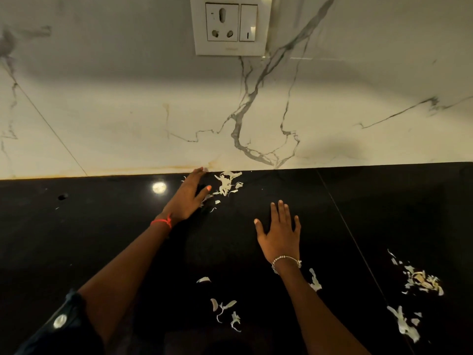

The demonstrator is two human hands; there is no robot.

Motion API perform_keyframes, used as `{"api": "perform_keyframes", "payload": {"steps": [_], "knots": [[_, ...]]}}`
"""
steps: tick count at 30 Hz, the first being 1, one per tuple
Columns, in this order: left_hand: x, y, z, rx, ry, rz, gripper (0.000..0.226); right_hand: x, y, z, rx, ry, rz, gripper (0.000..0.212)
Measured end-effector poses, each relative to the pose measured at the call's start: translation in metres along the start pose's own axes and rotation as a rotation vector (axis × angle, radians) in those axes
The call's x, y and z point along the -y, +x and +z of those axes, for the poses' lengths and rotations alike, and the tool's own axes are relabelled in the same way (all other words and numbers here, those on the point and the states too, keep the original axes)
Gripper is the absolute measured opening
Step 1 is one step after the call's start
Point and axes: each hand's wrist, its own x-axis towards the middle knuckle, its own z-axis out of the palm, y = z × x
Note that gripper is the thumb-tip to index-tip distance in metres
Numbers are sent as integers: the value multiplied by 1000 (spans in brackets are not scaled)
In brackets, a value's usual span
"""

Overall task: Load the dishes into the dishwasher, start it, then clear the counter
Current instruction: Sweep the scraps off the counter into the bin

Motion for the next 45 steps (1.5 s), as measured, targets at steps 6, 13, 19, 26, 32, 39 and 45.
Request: {"api": "perform_keyframes", "payload": {"steps": [6,13,19,26,32,39,45], "knots": [[-2,15,17,185,83,-80,60,-1,1,-1,15,11,-2,68],[-20,34,15,203,-104,-9,56,0,0,-1,10,26,-3,68],[-38,45,40,342,-117,15,50,-1,0,-1,-4,27,-10,68],[-42,58,49,197,-244,71,40,-2,1,0,-4,37,-13,67],[-39,66,60,276,-265,15,41,-1,1,0,-7,45,-14,68],[-41,75,52,220,-309,61,37,-1,1,0,-3,56,-11,67],[-53,74,68,326,-394,95,36,-2,2,-1,1,61,-14,68]]}}
